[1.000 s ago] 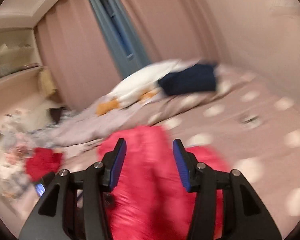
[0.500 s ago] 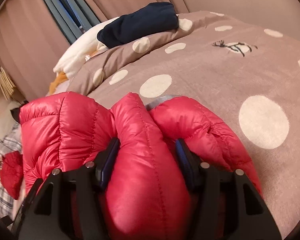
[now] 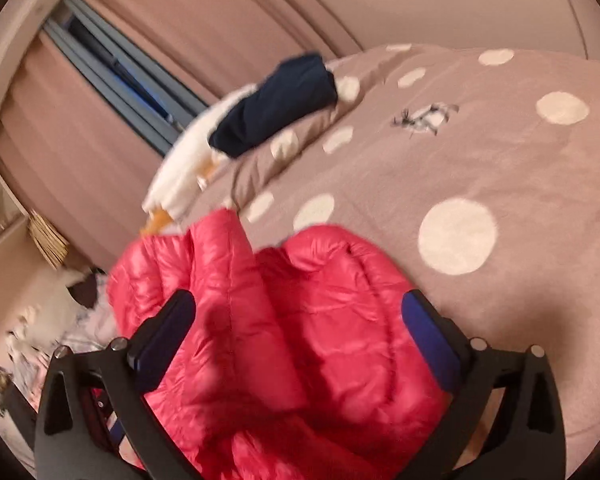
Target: Fold large clothes
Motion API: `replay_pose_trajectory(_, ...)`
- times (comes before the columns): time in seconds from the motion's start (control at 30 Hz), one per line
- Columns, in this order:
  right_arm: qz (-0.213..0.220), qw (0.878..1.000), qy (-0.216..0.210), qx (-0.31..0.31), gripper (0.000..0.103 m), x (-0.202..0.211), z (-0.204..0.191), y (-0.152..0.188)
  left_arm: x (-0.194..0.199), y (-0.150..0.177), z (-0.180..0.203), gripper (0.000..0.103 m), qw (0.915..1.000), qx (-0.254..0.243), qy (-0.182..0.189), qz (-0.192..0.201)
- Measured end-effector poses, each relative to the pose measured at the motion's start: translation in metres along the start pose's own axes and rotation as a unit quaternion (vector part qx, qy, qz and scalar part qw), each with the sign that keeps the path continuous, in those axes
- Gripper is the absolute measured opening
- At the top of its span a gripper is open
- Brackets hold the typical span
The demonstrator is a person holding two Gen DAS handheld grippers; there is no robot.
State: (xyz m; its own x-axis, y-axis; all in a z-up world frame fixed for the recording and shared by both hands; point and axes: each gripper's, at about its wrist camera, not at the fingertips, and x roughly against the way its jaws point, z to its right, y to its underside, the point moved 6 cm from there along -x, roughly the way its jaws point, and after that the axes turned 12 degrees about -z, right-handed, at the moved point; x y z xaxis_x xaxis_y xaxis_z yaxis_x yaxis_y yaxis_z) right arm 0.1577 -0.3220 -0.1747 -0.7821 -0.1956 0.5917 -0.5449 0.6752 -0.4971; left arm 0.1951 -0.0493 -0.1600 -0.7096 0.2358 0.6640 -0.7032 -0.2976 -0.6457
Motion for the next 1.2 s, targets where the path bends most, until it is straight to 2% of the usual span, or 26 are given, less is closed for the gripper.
replay_pose_trajectory(0.07,-0.016,1.000,0.005,0.015,0.103,0.005,0.000,-0.002,0.001,0.000,-0.005,0.102,0.9997,0.002,0.025,-0.007)
replay_pose_trajectory(0.13,-0.014,1.000,0.006,0.012,0.103,0.007,0.009,-0.003,-0.008,0.001,-0.016,0.102,0.9978,0.020,0.056,-0.029)
replay_pose_trajectory(0.2,-0.021,1.000,0.000,-0.017,0.103,0.003,0.023,-0.002,-0.018,0.002,-0.029,0.102,0.9933,0.055,0.092,-0.042)
replay_pose_trajectory(0.27,-0.057,0.997,-0.010,-0.042,0.103,-0.007,0.035,0.002,-0.031,0.006,-0.041,0.102,0.9853,0.100,0.120,-0.069)
replay_pose_trajectory(0.33,-0.098,0.993,-0.030,-0.053,0.103,-0.022,0.042,0.007,-0.047,0.012,-0.040,0.102,0.9723,0.114,0.173,-0.108)
replay_pose_trajectory(0.37,-0.122,0.990,-0.043,-0.061,0.103,-0.033,0.046,0.012,-0.055,0.016,-0.035,0.102,0.9629,0.115,0.207,-0.129)
replay_pose_trajectory(0.43,-0.157,0.982,-0.057,-0.089,0.103,-0.050,0.054,0.020,-0.076,0.027,-0.024,0.102,0.9415,0.118,0.254,-0.188)
replay_pose_trajectory(0.47,-0.151,0.983,-0.050,-0.087,0.103,-0.053,0.052,0.022,-0.085,0.032,-0.016,0.102,0.9259,0.124,0.289,-0.209)
replay_pose_trajectory(0.5,-0.151,0.984,-0.050,-0.080,0.103,-0.053,0.047,0.022,-0.089,0.035,-0.009,0.102,0.9089,0.127,0.330,-0.221)
replay_pose_trajectory(0.53,-0.165,0.982,-0.061,-0.074,0.103,-0.056,0.041,0.024,-0.091,0.036,-0.003,0.102,0.9001,0.125,0.351,-0.226)
replay_pose_trajectory(0.57,-0.205,0.971,-0.101,-0.064,0.103,-0.066,0.028,0.032,-0.093,0.036,0.001,0.102,0.8996,0.119,0.352,-0.229)
replay_pose_trajectory(0.6,-0.238,0.960,-0.135,-0.051,0.102,-0.074,0.018,0.039,-0.093,0.036,0.005,0.102,0.9047,0.107,0.344,-0.228)
replay_pose_trajectory(0.63,-0.258,0.952,-0.162,-0.039,0.096,-0.079,0.010,0.044,-0.093,0.036,0.007,0.102,0.9059,0.100,0.343,-0.227)
replay_pose_trajectory(0.67,-0.271,0.944,-0.186,-0.032,0.085,-0.085,0.003,0.049,-0.092,0.037,0.008,0.102,0.9058,0.096,0.345,-0.226)
replay_pose_trajectory(0.7,-0.277,0.940,-0.199,-0.037,0.079,-0.090,0.001,0.053,-0.093,0.037,0.008,0.102,0.9042,0.099,0.348,-0.227)
replay_pose_trajectory(0.73,-0.275,0.936,-0.214,-0.048,0.064,-0.093,0.001,0.054,-0.092,0.036,0.008,0.101,0.9029,0.102,0.350,-0.228)
replay_pose_trajectory(0.77,-0.271,0.933,-0.228,-0.059,0.053,-0.094,0.002,0.055,-0.091,0.035,0.008,0.099,0.9026,0.103,0.350,-0.228)
replay_pose_trajectory(0.83,-0.262,0.930,-0.246,-0.073,0.047,-0.094,0.002,0.054,-0.084,0.030,0.012,0.097,0.9075,0.097,0.344,-0.221)
replay_pose_trajectory(0.93,-0.240,0.934,-0.258,-0.051,0.045,-0.083,-0.011,0.049,-0.070,0.022,0.018,0.097,0.9161,0.087,0.336,-0.200)
replay_pose_trajectory(1.07,-0.214,0.935,-0.284,-0.009,0.045,-0.057,-0.051,0.040,-0.036,0.001,0.020,0.097,0.9169,0.090,0.352,-0.166)
replay_pose_trajectory(1.2,-0.198,0.927,-0.318,0.031,0.045,-0.029,-0.094,0.033,0.031,-0.027,0.021,0.097,0.9304,0.059,0.349,-0.094)
